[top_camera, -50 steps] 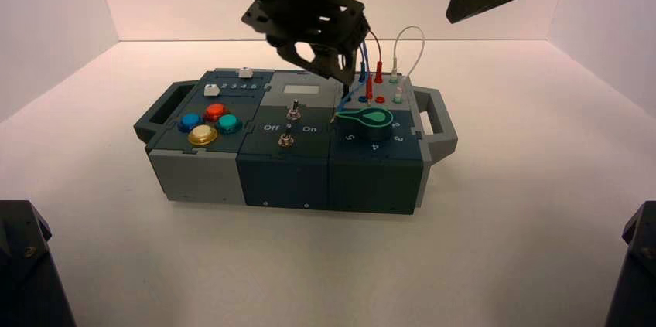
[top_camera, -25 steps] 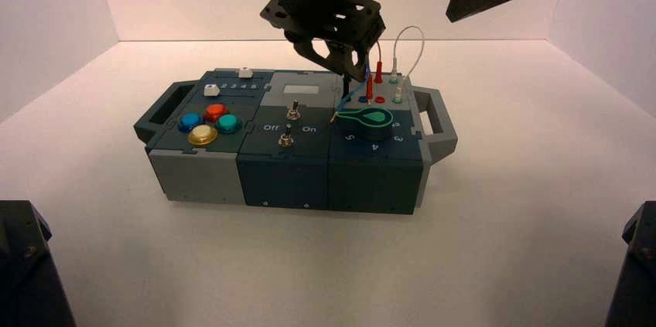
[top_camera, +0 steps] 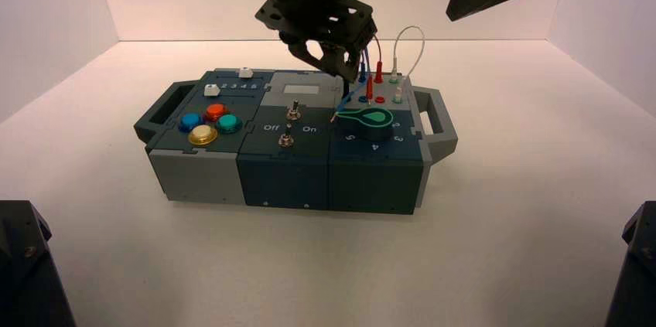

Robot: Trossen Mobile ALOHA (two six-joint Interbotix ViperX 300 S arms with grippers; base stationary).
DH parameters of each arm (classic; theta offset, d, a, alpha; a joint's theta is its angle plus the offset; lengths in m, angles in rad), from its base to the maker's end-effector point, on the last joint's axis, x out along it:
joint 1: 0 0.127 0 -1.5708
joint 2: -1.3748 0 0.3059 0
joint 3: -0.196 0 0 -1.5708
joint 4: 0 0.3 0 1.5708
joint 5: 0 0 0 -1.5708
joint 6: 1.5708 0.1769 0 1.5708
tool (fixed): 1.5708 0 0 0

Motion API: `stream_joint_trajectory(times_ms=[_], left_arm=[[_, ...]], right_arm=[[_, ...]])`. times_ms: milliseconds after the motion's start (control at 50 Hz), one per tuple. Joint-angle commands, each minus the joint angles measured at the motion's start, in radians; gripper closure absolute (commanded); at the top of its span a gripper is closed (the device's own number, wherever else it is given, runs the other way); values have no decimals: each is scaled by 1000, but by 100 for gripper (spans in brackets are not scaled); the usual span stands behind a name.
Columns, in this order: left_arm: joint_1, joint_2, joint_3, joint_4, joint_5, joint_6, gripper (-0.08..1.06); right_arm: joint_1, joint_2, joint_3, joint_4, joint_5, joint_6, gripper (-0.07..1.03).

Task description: Pull the black wire.

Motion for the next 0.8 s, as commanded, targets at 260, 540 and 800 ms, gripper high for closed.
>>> stream_joint_trajectory(times_ms=[260,540,800], left_arm=[[-2,21,-54,2,5,14,51],[-2,23,-55,3,21,20,51],[-2,34,-60,3,25,29,56]], right_arm=[[6,-5,-26,3,-11,-2,98],[6,-5,-26,3,-11,-2,98],[6,-5,-25,2,-11,-2,98]])
